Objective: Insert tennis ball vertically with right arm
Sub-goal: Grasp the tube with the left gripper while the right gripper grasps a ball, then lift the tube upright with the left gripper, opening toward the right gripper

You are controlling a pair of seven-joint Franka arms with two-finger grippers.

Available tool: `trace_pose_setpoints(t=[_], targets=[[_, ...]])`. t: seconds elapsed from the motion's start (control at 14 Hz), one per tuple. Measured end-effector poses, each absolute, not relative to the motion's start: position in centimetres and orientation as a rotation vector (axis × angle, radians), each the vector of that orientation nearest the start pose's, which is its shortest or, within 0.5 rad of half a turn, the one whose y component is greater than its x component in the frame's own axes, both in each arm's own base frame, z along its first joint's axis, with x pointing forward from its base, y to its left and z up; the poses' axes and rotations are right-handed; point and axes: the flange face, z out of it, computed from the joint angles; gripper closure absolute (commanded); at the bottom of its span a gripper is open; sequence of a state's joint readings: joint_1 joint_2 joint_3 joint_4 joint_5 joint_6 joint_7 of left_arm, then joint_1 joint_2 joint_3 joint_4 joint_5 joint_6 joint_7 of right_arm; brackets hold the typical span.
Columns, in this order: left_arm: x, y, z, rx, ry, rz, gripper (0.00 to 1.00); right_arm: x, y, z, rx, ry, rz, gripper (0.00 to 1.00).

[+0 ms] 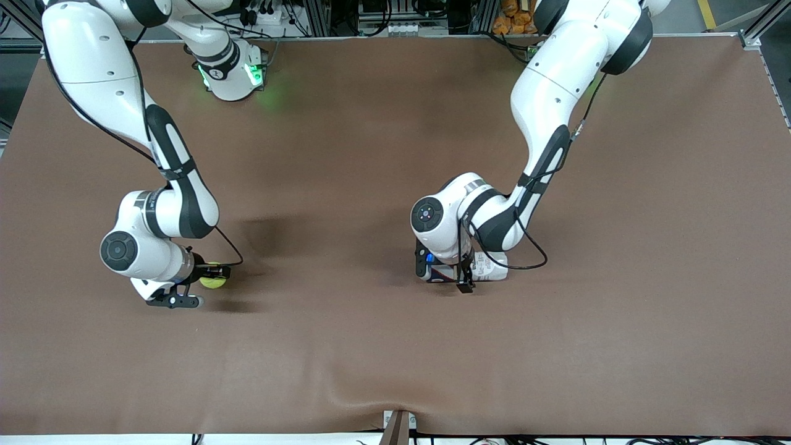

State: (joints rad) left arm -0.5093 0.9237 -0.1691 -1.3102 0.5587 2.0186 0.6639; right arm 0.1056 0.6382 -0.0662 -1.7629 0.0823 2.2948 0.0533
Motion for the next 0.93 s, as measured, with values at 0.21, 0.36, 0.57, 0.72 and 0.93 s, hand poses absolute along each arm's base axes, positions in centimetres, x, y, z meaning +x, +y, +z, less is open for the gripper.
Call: trace_pose_setpoints(t=[0.21, 0.36, 0.57, 0.72, 0.93], targets=[[59.9, -40.9, 17.2, -1.961, 1.988, 0.268, 0.27, 65.3, 2.7, 21.3, -3.116, 0.097, 0.205, 1.0], [59.9, -40.9, 17.3, -1.961, 1.988, 0.266, 0.28, 65.7, 2.9, 23.8, -3.113, 0.089, 0.182, 1.0], [59.9, -40.9, 17.3, -1.961, 1.988, 0.265, 0.27, 65.8, 3.0, 27.6, -3.108, 0.084, 0.142, 1.0], [59.9, -40.9, 17.4, -1.962, 1.988, 0.263, 0.26, 65.7, 3.0, 29.9, -3.105, 0.083, 0.131, 1.0], [59.8, -41.5, 17.6, -1.969, 1.999, 0.244, 0.25, 65.5, 2.8, 31.9, -3.102, 0.083, 0.127, 1.0]])
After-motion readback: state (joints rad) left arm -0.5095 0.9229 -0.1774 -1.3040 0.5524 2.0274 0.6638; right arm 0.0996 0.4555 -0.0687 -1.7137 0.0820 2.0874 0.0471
